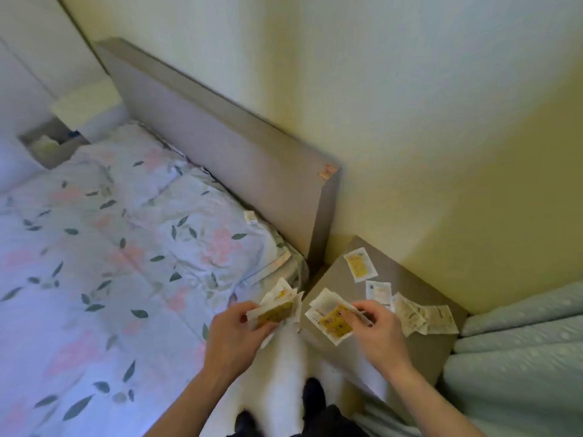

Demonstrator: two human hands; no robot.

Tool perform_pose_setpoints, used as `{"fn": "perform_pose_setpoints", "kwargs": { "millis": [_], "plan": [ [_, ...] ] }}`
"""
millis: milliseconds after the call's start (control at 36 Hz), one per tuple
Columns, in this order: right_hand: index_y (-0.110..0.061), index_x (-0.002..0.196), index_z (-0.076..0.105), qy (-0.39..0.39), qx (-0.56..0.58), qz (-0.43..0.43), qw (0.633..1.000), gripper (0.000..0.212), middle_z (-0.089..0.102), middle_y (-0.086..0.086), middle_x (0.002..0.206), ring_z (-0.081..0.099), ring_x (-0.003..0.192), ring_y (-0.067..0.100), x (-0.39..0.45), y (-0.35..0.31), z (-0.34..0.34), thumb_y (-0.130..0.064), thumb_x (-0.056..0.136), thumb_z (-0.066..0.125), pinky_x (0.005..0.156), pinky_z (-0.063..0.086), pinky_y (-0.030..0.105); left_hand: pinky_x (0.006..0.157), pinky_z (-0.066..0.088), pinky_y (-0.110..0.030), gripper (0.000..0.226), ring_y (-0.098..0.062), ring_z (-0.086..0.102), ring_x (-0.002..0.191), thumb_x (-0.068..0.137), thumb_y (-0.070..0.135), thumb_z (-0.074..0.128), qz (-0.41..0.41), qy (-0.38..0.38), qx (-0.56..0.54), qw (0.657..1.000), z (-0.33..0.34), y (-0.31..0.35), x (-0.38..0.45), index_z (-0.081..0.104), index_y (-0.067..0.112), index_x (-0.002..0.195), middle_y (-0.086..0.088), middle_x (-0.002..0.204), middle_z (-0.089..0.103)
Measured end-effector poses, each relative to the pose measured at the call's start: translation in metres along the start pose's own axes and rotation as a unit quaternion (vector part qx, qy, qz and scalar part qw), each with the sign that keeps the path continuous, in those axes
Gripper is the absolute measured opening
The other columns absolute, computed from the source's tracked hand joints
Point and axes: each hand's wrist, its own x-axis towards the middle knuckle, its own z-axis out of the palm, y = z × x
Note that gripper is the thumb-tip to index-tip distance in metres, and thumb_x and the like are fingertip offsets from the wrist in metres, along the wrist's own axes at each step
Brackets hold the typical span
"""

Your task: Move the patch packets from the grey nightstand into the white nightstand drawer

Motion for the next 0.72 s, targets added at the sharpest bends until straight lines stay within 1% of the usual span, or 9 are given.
{"fn": "perform_pose_setpoints", "kwargs": {
  "millis": [56, 194, 250, 333, 389, 472, 556, 611, 722],
  "plan": [
    [-0.023, 0.098, 0.076, -0.049, -0.018, -0.031, 0.998, 0.008, 0.076, -0.010, 0.090, 0.072, 0.085, 0.003, -0.010, -0.015, 0.017, -0.026, 0.091, 0.074, 0.069, 0.056, 0.015, 0.062, 0.049, -0.027, 0.017, -0.004, 0.062, 0.064, 0.073, 0.047, 0.085, -0.005, 0.031, -0.020, 0.999, -0.020, -0.010, -0.021, 0.071, 0.039, 0.073, 0.015, 0.064, 0.067],
    [-0.025, 0.099, 0.075, -0.138, -0.073, -0.116, 0.981, 0.009, 0.076, -0.010, 0.092, 0.073, 0.088, 0.005, -0.035, -0.047, 0.077, -0.027, 0.090, 0.074, 0.074, 0.061, 0.023, 0.066, 0.052, -0.037, 0.015, -0.007, 0.064, 0.065, 0.074, 0.037, 0.083, -0.050, 0.095, -0.057, 0.993, -0.076, -0.054, -0.078, 0.070, 0.036, 0.081, 0.012, 0.068, 0.069],
    [-0.025, 0.097, 0.076, -0.161, -0.093, -0.157, 0.970, 0.009, 0.076, -0.010, 0.090, 0.073, 0.087, 0.006, -0.051, -0.058, 0.110, -0.028, 0.089, 0.075, 0.073, 0.061, 0.024, 0.066, 0.053, -0.040, 0.015, -0.007, 0.064, 0.066, 0.074, 0.038, 0.081, -0.062, 0.122, -0.062, 0.989, -0.101, -0.078, -0.105, 0.069, 0.037, 0.082, 0.013, 0.070, 0.069],
    [-0.027, 0.091, 0.078, -0.189, -0.114, -0.207, 0.953, 0.003, 0.075, -0.011, 0.085, 0.072, 0.082, 0.007, -0.080, -0.069, 0.166, -0.025, 0.088, 0.077, 0.072, 0.061, 0.026, 0.059, 0.051, -0.035, 0.018, -0.007, 0.062, 0.063, 0.073, 0.043, 0.078, -0.078, 0.166, -0.043, 0.982, -0.139, -0.119, -0.149, 0.065, 0.039, 0.083, 0.017, 0.069, 0.066],
    [-0.027, 0.088, 0.078, -0.210, -0.126, -0.232, 0.941, 0.007, 0.075, -0.010, 0.083, 0.071, 0.080, 0.007, -0.106, -0.075, 0.205, -0.020, 0.088, 0.078, 0.071, 0.058, 0.022, 0.055, 0.048, -0.033, 0.021, -0.007, 0.059, 0.059, 0.074, 0.047, 0.078, -0.093, 0.187, -0.033, 0.977, -0.164, -0.149, -0.182, 0.061, 0.041, 0.085, 0.017, 0.068, 0.064],
    [-0.028, 0.083, 0.078, -0.251, -0.141, -0.259, 0.922, 0.012, 0.073, -0.008, 0.081, 0.069, 0.077, 0.009, -0.149, -0.082, 0.262, -0.017, 0.087, 0.079, 0.071, 0.054, 0.026, 0.055, 0.052, -0.035, 0.021, -0.007, 0.058, 0.060, 0.075, 0.047, 0.078, -0.122, 0.214, -0.045, 0.968, -0.201, -0.196, -0.233, 0.062, 0.041, 0.087, 0.014, 0.068, 0.064],
    [-0.036, 0.076, 0.074, -0.285, -0.159, -0.290, 0.900, 0.026, 0.072, -0.014, 0.079, 0.067, 0.074, 0.005, -0.191, -0.086, 0.317, -0.012, 0.085, 0.081, 0.068, 0.047, 0.018, 0.057, 0.050, -0.031, 0.024, -0.008, 0.060, 0.065, 0.075, 0.047, 0.079, -0.140, 0.247, -0.019, 0.959, -0.234, -0.238, -0.282, 0.060, 0.042, 0.088, 0.010, 0.072, 0.066],
    [-0.034, 0.075, 0.073, -0.309, -0.171, -0.310, 0.883, 0.028, 0.071, -0.016, 0.079, 0.066, 0.075, 0.004, -0.220, -0.091, 0.351, -0.008, 0.084, 0.082, 0.068, 0.044, 0.013, 0.049, 0.040, -0.024, 0.028, -0.008, 0.057, 0.063, 0.076, 0.045, 0.080, -0.153, 0.267, -0.011, 0.951, -0.254, -0.261, -0.312, 0.056, 0.044, 0.089, 0.009, 0.070, 0.062],
    [-0.038, 0.073, 0.070, -0.357, -0.190, -0.346, 0.847, 0.034, 0.069, -0.021, 0.082, 0.065, 0.077, 0.003, -0.277, -0.105, 0.413, -0.007, 0.084, 0.080, 0.066, 0.041, 0.008, 0.047, 0.038, -0.027, 0.038, -0.006, 0.056, 0.061, 0.074, 0.046, 0.081, -0.176, 0.316, -0.012, 0.932, -0.286, -0.309, -0.370, 0.046, 0.043, 0.091, 0.015, 0.076, 0.066]
  ]
}}
